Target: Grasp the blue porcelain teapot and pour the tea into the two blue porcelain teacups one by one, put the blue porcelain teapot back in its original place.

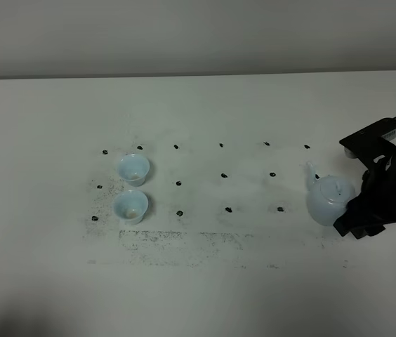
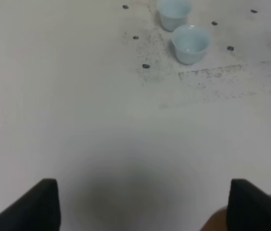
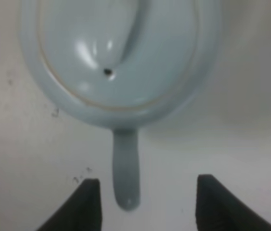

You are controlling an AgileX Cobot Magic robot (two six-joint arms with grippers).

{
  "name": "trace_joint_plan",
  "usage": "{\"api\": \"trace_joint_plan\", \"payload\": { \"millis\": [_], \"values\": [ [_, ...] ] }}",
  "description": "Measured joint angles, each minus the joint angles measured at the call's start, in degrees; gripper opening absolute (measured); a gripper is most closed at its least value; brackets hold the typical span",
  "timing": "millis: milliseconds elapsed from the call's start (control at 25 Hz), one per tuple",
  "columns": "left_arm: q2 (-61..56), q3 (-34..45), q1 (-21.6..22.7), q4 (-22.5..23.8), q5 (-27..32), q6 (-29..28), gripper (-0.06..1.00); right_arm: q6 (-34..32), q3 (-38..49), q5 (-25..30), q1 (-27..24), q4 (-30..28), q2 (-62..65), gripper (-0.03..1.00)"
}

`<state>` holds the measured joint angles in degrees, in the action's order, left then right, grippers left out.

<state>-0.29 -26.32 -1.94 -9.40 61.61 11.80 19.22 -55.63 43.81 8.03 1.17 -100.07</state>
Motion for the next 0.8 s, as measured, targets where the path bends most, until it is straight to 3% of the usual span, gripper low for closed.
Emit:
{"api": "trace_joint_plan", "payload": {
  "millis": [800],
  "values": [
    [0.0, 0.0, 0.0, 0.0, 0.0, 0.0, 0.68, -0.7, 0.0, -5.3, 0.0, 1.2, -1.5, 0.43]
  ]
}}
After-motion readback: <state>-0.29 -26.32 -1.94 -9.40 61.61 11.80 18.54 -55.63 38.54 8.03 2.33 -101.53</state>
